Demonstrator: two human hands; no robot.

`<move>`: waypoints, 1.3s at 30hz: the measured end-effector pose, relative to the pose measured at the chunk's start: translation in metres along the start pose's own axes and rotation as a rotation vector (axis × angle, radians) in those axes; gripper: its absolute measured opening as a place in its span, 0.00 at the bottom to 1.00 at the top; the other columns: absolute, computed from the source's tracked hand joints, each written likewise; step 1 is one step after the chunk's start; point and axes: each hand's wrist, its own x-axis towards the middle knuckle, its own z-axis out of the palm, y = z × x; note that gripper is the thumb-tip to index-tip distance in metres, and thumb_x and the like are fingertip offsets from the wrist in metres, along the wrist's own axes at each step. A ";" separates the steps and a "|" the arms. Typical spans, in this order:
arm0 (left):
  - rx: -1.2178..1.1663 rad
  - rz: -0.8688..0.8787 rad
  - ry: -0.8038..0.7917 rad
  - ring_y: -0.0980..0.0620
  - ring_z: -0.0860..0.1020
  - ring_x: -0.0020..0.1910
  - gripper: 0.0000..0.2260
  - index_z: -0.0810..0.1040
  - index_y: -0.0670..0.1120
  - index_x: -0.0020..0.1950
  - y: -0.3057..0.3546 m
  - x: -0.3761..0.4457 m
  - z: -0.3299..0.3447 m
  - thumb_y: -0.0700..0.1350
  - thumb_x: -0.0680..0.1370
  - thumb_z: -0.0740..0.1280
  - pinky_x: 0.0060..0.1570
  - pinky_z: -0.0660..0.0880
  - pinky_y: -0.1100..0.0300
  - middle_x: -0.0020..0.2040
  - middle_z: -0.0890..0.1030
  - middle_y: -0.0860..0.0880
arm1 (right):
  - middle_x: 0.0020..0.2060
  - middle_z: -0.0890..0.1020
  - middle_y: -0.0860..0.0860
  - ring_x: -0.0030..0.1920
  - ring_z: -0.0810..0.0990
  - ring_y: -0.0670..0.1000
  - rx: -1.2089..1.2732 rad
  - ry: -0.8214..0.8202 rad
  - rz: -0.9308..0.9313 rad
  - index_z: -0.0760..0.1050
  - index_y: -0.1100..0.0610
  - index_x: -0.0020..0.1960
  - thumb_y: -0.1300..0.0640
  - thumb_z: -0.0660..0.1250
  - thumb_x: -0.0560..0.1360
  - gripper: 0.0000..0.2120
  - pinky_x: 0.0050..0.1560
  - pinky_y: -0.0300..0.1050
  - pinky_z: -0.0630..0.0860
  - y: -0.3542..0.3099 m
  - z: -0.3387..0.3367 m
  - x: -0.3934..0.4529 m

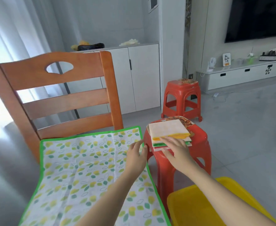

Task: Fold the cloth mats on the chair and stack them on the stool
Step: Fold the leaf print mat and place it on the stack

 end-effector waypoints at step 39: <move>0.369 -0.022 -0.463 0.54 0.41 0.77 0.25 0.72 0.67 0.63 -0.145 -0.146 -0.097 0.61 0.67 0.73 0.74 0.36 0.48 0.78 0.50 0.52 | 0.63 0.76 0.50 0.66 0.71 0.52 0.441 -0.323 0.400 0.77 0.52 0.61 0.63 0.72 0.70 0.21 0.58 0.39 0.66 -0.057 0.065 -0.116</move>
